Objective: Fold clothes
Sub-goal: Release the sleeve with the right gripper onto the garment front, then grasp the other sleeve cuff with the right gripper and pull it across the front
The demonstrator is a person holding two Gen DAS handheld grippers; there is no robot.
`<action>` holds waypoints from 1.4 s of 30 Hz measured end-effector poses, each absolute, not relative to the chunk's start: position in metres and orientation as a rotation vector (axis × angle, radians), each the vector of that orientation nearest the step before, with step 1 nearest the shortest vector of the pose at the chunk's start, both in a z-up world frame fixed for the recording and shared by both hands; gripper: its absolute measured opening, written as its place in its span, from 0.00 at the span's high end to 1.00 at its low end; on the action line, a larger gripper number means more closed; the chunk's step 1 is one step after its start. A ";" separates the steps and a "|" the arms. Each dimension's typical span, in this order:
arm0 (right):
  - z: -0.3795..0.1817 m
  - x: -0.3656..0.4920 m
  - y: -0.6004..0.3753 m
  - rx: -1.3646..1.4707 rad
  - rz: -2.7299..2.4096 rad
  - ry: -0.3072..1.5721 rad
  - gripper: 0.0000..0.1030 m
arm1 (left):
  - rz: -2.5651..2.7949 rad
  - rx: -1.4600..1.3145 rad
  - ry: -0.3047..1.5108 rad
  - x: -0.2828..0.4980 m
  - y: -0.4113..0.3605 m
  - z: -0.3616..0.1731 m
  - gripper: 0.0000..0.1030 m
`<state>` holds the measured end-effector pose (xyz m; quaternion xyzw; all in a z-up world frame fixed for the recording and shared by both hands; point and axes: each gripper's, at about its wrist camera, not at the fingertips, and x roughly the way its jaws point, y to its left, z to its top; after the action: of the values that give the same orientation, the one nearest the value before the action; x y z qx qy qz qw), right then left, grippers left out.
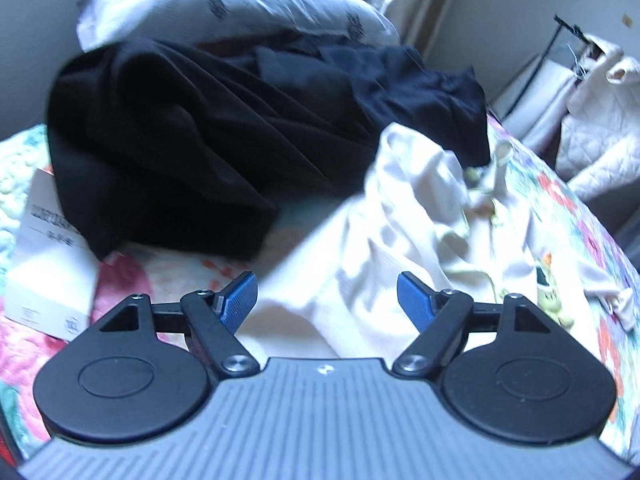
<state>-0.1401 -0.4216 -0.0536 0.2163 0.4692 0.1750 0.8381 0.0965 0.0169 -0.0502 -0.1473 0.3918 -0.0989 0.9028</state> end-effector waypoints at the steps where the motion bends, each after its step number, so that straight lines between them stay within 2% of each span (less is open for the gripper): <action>1: -0.056 -0.140 -0.428 0.499 0.335 0.988 0.54 | -0.214 -0.304 0.817 0.096 0.014 -0.052 0.25; 4: -0.066 -0.143 -0.449 0.659 0.260 0.970 0.54 | -0.245 -0.298 0.835 0.093 0.002 -0.058 0.25; 5: -0.071 -0.142 -0.456 0.727 0.243 0.954 0.51 | -0.256 -0.297 0.843 0.092 -0.003 -0.060 0.25; 8: -0.091 -0.135 -0.466 0.872 0.164 0.926 0.36 | -0.286 -0.287 0.873 0.092 -0.017 -0.067 0.25; 10: -0.104 -0.125 -0.464 0.899 0.081 0.934 0.34 | -0.299 -0.251 0.897 0.091 -0.029 -0.074 0.25; 11: -0.110 -0.120 -0.460 0.897 0.041 0.938 0.36 | -0.302 -0.219 0.910 0.089 -0.036 -0.078 0.25; 13: -0.106 -0.114 -0.450 0.844 0.043 0.902 0.64 | -0.307 -0.156 0.937 0.087 -0.049 -0.086 0.25; 14: -0.096 -0.112 -0.443 0.771 0.065 0.884 0.95 | -0.302 -0.126 0.951 0.085 -0.053 -0.091 0.25; 16: -0.065 -0.122 -0.428 0.581 0.100 0.801 0.94 | -0.290 -0.100 0.958 0.081 -0.054 -0.097 0.25; 19: -0.016 -0.162 -0.424 0.441 0.156 0.595 0.95 | -0.285 -0.109 0.955 0.078 -0.051 -0.097 0.25; 22: -0.006 -0.191 -0.429 0.408 0.097 0.600 0.95 | -0.280 -0.127 0.937 0.078 -0.047 -0.089 0.25; 24: -0.023 -0.199 -0.434 0.416 0.054 0.685 0.95 | -0.275 -0.111 0.930 0.077 -0.047 -0.086 0.25; 27: -0.065 -0.191 -0.422 0.285 0.022 0.914 0.92 | -0.277 -0.105 0.945 0.075 -0.047 -0.085 0.25; 30: -0.068 -0.194 -0.412 0.191 -0.002 0.969 0.81 | -0.293 -0.108 0.941 0.072 -0.048 -0.080 0.25; 31: -0.059 -0.196 -0.414 0.185 -0.013 0.955 0.76 | -0.301 -0.109 0.934 0.070 -0.049 -0.076 0.25; 32: -0.049 -0.198 -0.417 0.188 -0.034 0.931 0.63 | -0.314 -0.116 0.924 0.069 -0.051 -0.071 0.25; 33: -0.036 -0.198 -0.422 0.196 -0.049 0.901 0.56 | -0.337 -0.126 0.907 0.066 -0.054 -0.065 0.25; 35: -0.011 -0.197 -0.431 0.213 -0.072 0.837 0.53 | -0.403 -0.134 0.868 0.058 -0.066 -0.051 0.25; 38: 0.018 -0.180 -0.447 0.262 -0.071 0.740 0.39 | -0.499 -0.124 0.807 0.044 -0.096 -0.035 0.24; 42: 0.026 -0.127 -0.474 0.356 -0.166 0.640 0.39 | -0.626 -0.044 0.754 0.028 -0.153 -0.022 0.24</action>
<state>-0.1267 -0.4738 0.0264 0.1740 0.3124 -0.0812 0.9303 0.0284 -0.1533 -0.0222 -0.0210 0.3619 -0.3006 0.8822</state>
